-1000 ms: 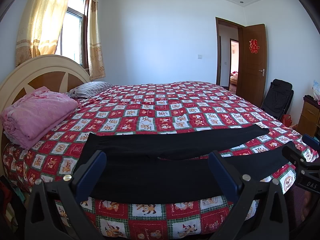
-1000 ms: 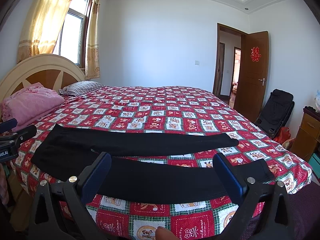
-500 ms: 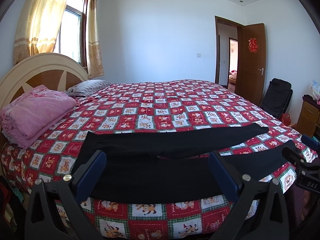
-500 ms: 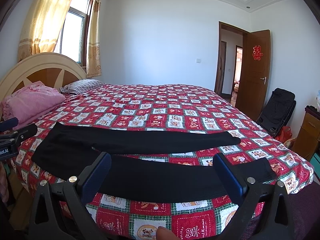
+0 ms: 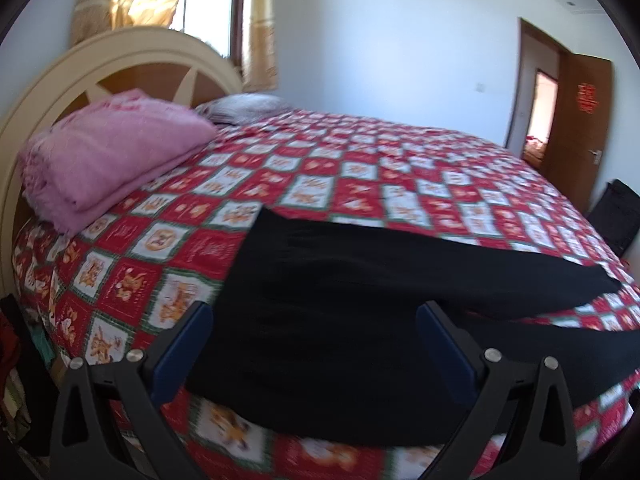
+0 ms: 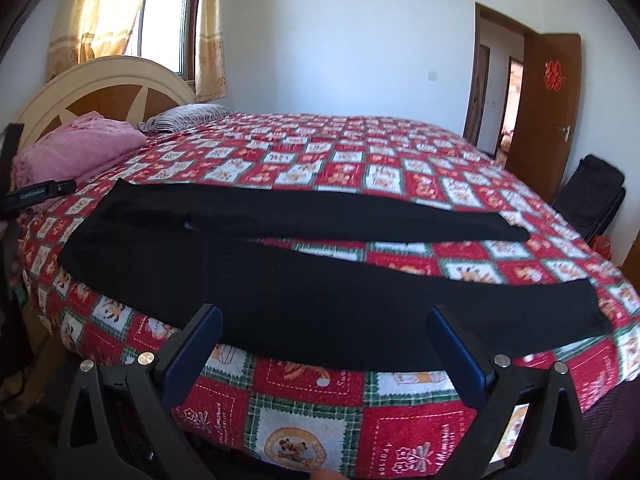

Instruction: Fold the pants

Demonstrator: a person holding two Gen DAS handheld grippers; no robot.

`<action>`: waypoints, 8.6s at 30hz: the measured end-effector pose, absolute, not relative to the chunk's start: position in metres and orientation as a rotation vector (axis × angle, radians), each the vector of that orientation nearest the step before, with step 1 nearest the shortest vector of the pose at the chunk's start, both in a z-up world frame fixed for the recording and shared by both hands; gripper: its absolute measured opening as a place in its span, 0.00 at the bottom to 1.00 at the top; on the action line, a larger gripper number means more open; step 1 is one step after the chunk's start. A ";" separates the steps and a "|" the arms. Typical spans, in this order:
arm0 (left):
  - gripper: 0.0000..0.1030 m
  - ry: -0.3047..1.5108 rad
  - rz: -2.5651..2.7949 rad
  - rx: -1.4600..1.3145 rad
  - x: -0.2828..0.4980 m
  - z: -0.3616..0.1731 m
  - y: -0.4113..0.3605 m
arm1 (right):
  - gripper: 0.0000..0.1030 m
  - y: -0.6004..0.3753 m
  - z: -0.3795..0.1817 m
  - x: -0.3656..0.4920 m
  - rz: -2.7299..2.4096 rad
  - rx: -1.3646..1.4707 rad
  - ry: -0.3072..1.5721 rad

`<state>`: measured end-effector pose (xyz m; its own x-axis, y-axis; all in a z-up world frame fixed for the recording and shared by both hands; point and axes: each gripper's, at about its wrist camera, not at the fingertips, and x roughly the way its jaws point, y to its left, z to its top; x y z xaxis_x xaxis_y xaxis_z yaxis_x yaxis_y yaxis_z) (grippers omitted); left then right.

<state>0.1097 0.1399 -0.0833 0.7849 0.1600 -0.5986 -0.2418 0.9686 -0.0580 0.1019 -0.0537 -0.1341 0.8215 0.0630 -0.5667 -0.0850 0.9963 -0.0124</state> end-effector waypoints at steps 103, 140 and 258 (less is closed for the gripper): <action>0.12 0.559 -0.289 -0.359 0.191 -0.096 0.265 | 0.07 -0.378 -0.060 0.193 0.032 0.254 0.497; 0.57 0.679 -0.131 -0.272 0.083 -0.178 0.324 | 0.21 -0.389 -0.136 0.104 -0.106 0.172 0.731; 1.00 0.663 -0.191 -0.035 0.142 -0.168 0.087 | 0.03 -0.454 -0.101 0.154 -0.399 0.488 0.784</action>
<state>0.1415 0.0871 -0.1680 0.7713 -0.1875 -0.6082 0.1654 0.9818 -0.0928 0.1540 -0.4542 -0.1014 0.6443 -0.1594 -0.7480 0.5111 0.8173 0.2661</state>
